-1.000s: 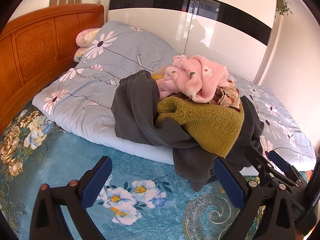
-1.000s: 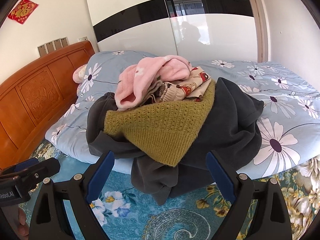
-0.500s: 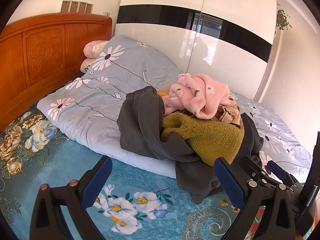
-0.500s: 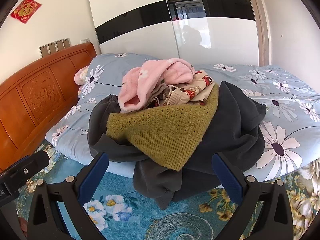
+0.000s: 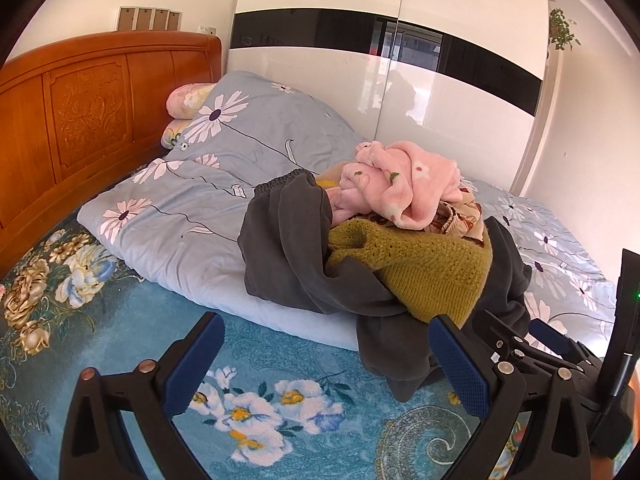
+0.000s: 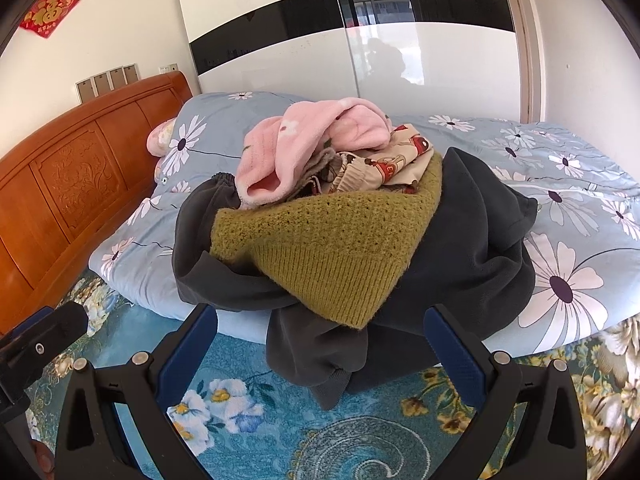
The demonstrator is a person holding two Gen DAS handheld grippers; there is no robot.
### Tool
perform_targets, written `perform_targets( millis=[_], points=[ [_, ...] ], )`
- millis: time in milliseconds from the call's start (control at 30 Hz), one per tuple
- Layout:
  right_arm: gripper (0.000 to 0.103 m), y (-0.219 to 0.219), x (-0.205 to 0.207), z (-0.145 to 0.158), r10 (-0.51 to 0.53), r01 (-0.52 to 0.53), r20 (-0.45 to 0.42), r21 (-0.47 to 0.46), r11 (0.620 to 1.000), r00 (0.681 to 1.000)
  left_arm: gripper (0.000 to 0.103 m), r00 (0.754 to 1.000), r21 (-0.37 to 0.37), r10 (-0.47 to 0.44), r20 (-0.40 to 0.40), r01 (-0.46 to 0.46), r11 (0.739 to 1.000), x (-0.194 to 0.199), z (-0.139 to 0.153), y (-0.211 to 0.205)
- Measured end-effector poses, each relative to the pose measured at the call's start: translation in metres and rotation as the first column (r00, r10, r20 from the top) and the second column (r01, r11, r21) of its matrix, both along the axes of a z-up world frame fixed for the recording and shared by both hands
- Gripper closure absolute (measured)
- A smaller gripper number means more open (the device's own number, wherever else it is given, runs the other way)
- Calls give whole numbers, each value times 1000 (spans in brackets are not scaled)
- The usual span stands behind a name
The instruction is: Fold clothes
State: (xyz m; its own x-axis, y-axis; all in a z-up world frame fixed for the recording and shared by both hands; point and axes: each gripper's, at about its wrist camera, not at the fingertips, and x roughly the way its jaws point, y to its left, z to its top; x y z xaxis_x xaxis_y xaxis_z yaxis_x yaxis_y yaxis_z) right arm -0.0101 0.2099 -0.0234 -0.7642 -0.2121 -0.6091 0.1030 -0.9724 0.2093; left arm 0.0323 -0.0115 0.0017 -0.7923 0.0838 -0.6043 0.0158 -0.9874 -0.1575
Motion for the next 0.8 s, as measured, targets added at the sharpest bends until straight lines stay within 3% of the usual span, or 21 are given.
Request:
perform_targets(
  millis=[667,800],
  points=[
    [0,-18,-6,-14,52,-52,85,-1,999,995,0,998,-4,-7,56,7,1000,-4,-16,-10],
    [0,-22,-9,-16,70,-71,95,-2,998,993,0,998,8,19,59,-19,1000,9,-24,-23]
  ],
)
